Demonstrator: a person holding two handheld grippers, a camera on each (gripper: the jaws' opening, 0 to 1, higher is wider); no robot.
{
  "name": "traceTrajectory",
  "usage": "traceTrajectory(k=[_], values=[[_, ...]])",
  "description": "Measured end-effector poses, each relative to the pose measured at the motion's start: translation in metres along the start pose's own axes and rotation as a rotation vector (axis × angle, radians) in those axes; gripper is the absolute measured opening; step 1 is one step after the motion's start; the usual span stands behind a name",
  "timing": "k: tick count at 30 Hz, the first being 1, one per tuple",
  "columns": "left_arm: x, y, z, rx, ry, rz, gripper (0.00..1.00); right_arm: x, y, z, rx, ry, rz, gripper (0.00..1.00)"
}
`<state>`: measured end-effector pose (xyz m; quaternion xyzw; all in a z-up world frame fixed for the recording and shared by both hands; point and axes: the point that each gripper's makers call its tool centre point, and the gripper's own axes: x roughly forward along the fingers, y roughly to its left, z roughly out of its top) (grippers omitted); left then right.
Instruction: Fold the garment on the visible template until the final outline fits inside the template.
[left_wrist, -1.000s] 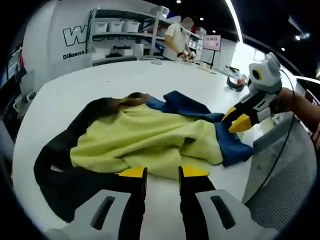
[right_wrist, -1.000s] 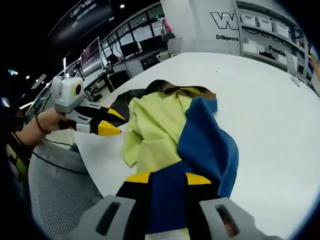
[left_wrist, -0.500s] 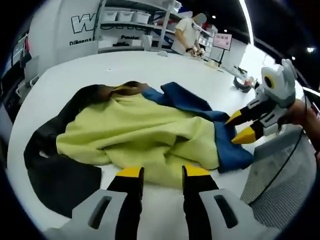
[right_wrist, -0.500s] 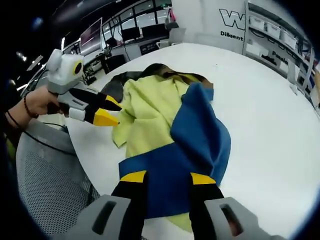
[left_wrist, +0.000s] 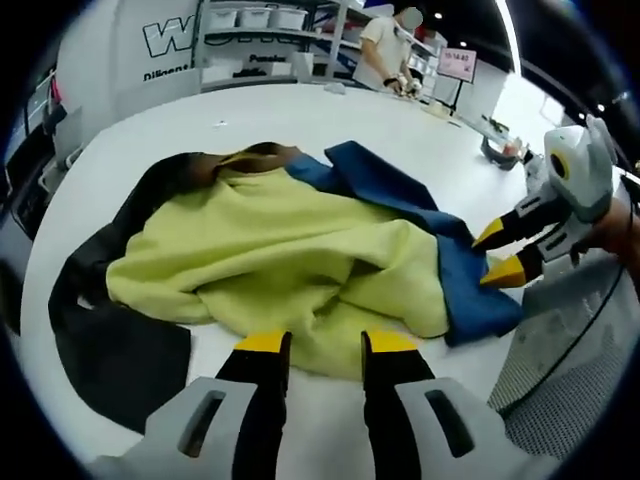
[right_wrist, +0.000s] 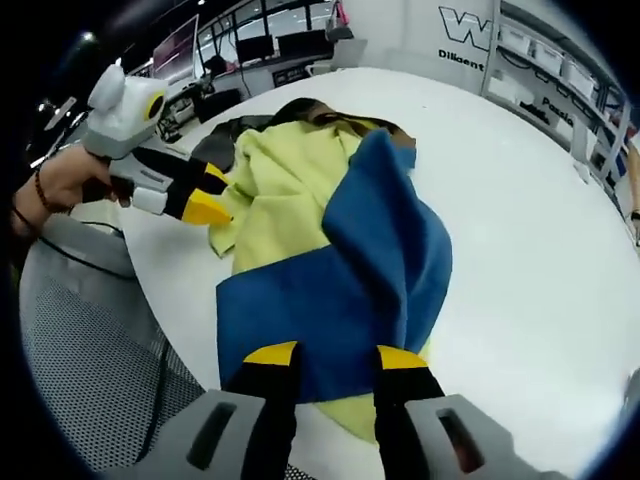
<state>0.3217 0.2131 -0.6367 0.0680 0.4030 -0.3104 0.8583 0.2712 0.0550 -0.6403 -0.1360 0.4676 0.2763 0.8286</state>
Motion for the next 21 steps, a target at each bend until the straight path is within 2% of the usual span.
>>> traceTrajectory(k=[3,7,10,14,16,17,18,19,21], values=[[0.000,0.005,-0.001,0.032,0.009,0.044,0.17,0.004,0.000,-0.005,-0.060,0.046,-0.023,0.22],[0.001,0.011,-0.001,0.088,0.007,0.107,0.10,0.004,0.004,-0.004,-0.061,0.046,-0.018,0.18],[0.002,0.014,0.003,0.186,-0.004,0.156,0.05,0.004,0.007,-0.003,-0.065,0.051,-0.016,0.13],[0.004,0.010,0.003,0.196,0.014,0.141,0.00,0.006,0.011,-0.002,-0.087,0.065,-0.016,0.01],[0.003,0.013,0.004,0.211,0.021,0.125,0.00,0.006,0.009,-0.001,-0.092,0.076,-0.021,0.00],[0.002,0.013,0.004,0.196,0.026,0.108,0.00,0.007,0.009,-0.001,-0.088,0.078,-0.021,0.00],[0.000,0.008,0.001,0.105,0.044,0.052,0.00,0.006,0.007,-0.001,-0.060,0.082,-0.017,0.00],[-0.003,0.008,-0.001,0.035,0.041,0.027,0.00,0.006,0.007,-0.001,-0.037,0.079,-0.009,0.00],[-0.010,0.012,-0.003,-0.002,0.034,0.011,0.00,0.003,0.008,0.000,0.025,0.068,0.010,0.00]])
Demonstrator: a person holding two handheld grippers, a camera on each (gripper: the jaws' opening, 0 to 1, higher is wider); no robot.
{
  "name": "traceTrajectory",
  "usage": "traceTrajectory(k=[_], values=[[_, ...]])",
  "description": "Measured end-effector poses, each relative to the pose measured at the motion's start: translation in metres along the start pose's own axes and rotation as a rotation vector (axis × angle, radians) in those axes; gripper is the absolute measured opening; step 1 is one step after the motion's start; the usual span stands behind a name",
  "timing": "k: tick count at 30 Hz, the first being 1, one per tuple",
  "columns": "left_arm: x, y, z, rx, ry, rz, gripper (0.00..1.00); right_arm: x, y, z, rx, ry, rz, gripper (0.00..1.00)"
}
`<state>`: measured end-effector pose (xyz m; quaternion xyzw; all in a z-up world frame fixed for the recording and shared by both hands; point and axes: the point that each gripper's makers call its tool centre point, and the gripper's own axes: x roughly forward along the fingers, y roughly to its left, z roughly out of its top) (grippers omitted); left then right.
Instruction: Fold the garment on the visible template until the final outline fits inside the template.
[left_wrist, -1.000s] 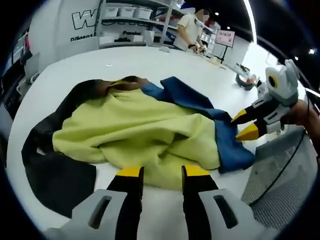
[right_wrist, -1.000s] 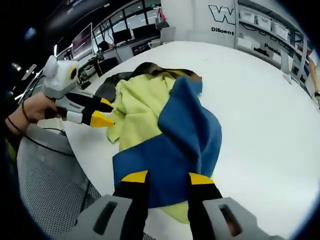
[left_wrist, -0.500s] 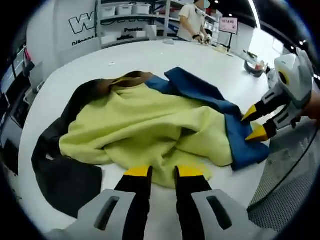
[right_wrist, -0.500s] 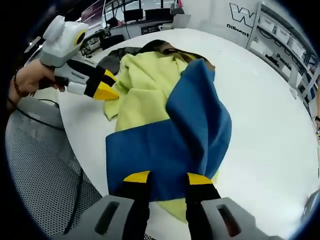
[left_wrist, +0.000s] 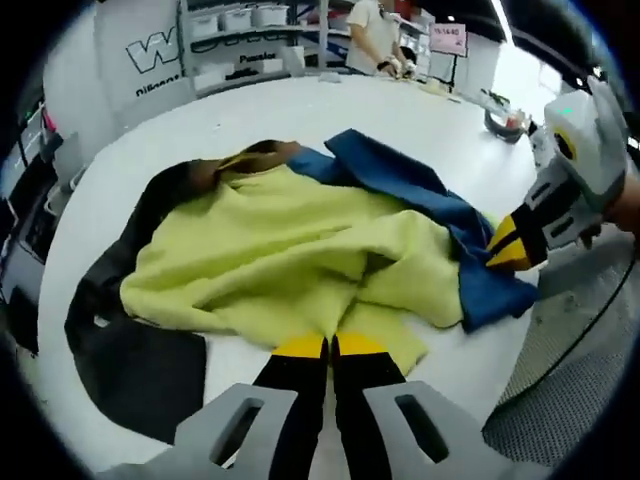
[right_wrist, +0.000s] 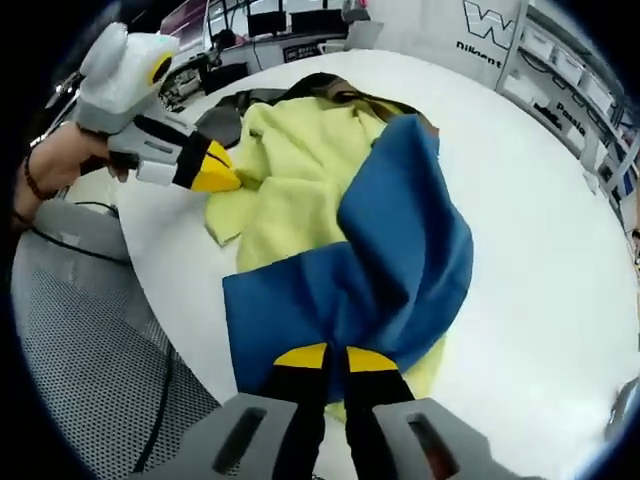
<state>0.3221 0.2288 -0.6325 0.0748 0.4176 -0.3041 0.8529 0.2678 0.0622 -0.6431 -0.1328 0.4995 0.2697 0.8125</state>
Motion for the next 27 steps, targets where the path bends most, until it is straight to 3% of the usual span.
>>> traceTrajectory(k=[3,14,27], values=[[-0.015,0.007,-0.004,0.000,0.006,-0.010,0.00,-0.008,0.000,0.005,0.057,-0.043,0.031,0.00],[-0.061,0.020,-0.017,-0.092,0.059,-0.064,0.00,-0.016,0.001,0.006,0.136,-0.051,0.066,0.00],[-0.087,0.028,-0.053,0.034,0.241,-0.085,0.00,-0.027,0.008,0.001,0.138,0.005,0.139,0.00]])
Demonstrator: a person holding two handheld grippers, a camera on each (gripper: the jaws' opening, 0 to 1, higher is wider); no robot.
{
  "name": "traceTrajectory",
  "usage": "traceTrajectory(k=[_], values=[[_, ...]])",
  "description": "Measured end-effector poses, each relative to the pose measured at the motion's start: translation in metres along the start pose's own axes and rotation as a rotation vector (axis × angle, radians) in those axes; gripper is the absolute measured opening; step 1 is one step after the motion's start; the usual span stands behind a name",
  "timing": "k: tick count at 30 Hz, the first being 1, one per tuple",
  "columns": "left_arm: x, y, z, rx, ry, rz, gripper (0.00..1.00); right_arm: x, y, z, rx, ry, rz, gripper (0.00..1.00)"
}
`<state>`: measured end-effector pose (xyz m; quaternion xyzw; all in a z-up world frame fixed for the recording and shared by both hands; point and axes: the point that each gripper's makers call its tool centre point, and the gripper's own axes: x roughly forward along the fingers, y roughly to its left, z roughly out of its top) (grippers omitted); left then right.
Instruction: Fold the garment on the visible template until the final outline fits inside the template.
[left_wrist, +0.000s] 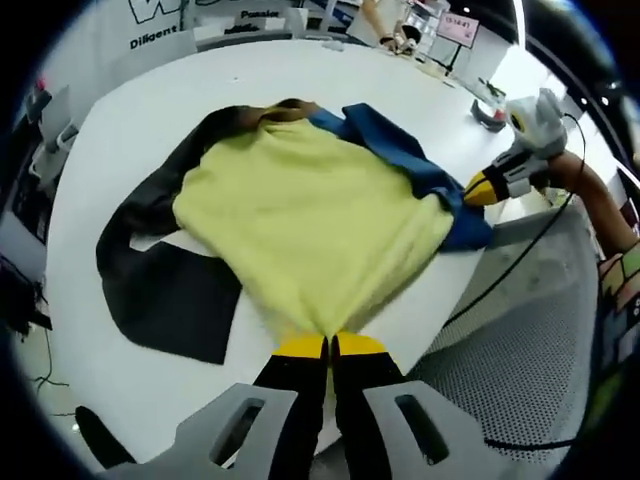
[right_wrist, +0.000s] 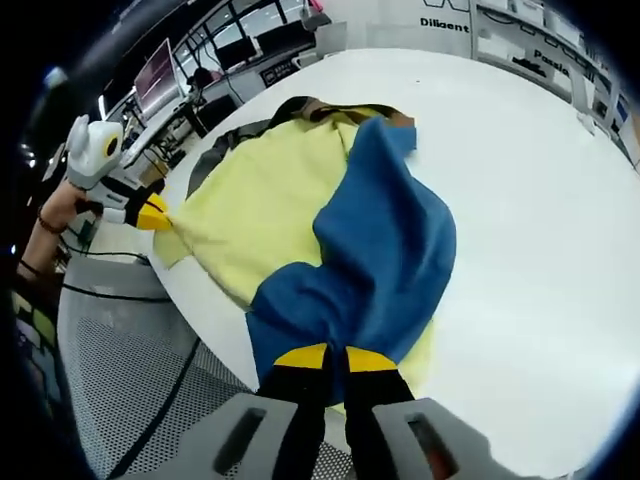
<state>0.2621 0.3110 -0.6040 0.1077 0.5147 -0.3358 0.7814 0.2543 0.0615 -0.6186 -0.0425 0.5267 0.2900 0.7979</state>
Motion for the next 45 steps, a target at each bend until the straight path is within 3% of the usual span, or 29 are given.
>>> traceTrajectory(k=[9,11,15,20,25,32,40,41,45], values=[[-0.003,0.005,-0.011,0.110,0.105,-0.031,0.00,-0.006,0.022,-0.010,-0.048,0.092,0.113,0.00],[-0.006,0.005,-0.014,0.142,0.152,-0.068,0.00,-0.005,0.023,-0.010,-0.044,0.099,0.124,0.00],[-0.002,0.003,-0.020,0.174,0.236,-0.120,0.00,0.000,0.021,-0.011,0.019,0.102,0.149,0.00],[0.015,0.010,-0.022,0.233,0.288,-0.094,0.00,0.008,0.014,-0.009,0.059,0.103,0.148,0.00],[0.025,0.017,-0.018,0.266,0.277,-0.042,0.00,0.015,0.008,-0.006,0.174,0.066,0.149,0.00],[0.033,0.022,-0.018,0.279,0.256,-0.009,0.02,0.024,0.001,-0.003,0.219,0.033,0.124,0.00],[0.029,0.028,-0.015,0.256,0.168,0.083,0.08,0.027,-0.001,0.000,0.204,0.004,0.091,0.00],[0.025,0.029,-0.015,0.250,0.150,0.104,0.11,0.026,-0.003,0.003,0.148,-0.020,0.074,0.01],[0.012,0.030,-0.017,0.244,0.101,0.140,0.17,0.018,-0.006,0.007,0.091,-0.068,0.022,0.09]])
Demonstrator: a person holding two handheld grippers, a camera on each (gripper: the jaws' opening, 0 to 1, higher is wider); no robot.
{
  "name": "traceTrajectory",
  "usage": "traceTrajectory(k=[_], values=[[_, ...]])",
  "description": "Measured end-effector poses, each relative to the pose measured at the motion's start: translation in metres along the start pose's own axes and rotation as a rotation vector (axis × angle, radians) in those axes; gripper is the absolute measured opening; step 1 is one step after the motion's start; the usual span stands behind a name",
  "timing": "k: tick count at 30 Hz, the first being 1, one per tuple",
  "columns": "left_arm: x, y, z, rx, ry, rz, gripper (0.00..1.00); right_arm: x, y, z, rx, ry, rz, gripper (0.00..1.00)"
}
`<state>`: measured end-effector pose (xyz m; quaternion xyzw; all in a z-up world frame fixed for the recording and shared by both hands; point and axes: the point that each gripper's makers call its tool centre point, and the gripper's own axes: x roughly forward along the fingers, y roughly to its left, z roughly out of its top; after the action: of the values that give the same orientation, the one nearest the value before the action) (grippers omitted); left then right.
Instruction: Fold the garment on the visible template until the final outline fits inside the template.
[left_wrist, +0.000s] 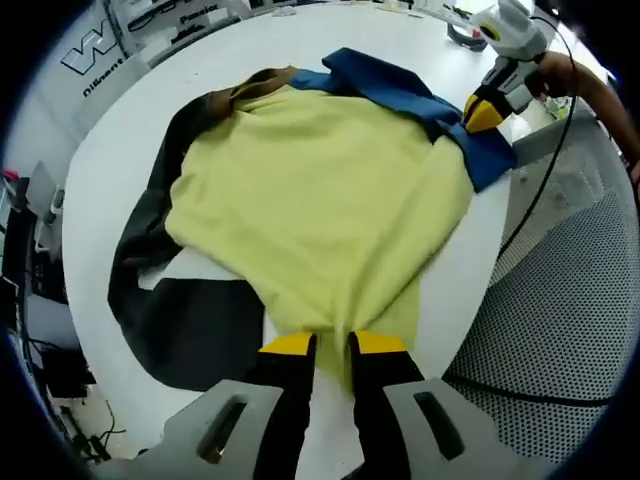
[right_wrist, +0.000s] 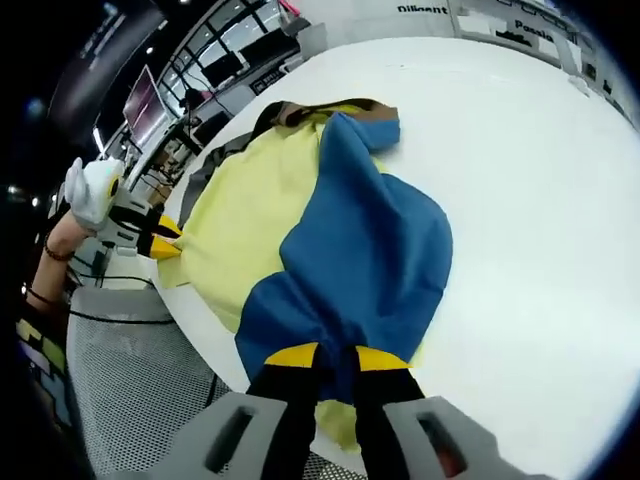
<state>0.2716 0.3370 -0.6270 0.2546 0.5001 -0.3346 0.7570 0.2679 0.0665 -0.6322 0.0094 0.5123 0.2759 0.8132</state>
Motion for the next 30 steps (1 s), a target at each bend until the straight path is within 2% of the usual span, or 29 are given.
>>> traceTrajectory(k=[1,3,5,11,15,20,27,30], values=[[-0.002,0.001,-0.001,-0.006,-0.001,0.006,0.17,-0.002,0.000,0.002,-0.008,-0.013,-0.010,0.12],[-0.010,0.000,-0.004,-0.022,-0.014,0.020,0.17,-0.011,0.001,0.015,-0.131,-0.074,-0.057,0.19],[-0.017,-0.003,-0.005,-0.046,-0.035,0.019,0.17,-0.017,0.001,0.017,-0.155,-0.080,-0.088,0.21],[-0.023,-0.026,-0.012,-0.062,-0.053,-0.042,0.12,-0.026,-0.009,0.011,-0.155,-0.040,-0.136,0.20],[-0.019,-0.041,-0.014,-0.070,-0.064,-0.097,0.08,-0.027,-0.014,-0.005,-0.166,0.019,-0.137,0.17],[-0.008,-0.043,-0.019,-0.056,-0.049,-0.086,0.15,-0.029,-0.014,-0.024,-0.197,0.084,-0.137,0.16],[-0.002,-0.042,-0.019,-0.072,-0.041,-0.087,0.16,-0.028,-0.014,-0.044,-0.243,0.159,-0.115,0.14],[0.001,-0.041,-0.023,-0.114,-0.014,-0.090,0.15,-0.026,-0.015,-0.046,-0.247,0.171,-0.120,0.20]])
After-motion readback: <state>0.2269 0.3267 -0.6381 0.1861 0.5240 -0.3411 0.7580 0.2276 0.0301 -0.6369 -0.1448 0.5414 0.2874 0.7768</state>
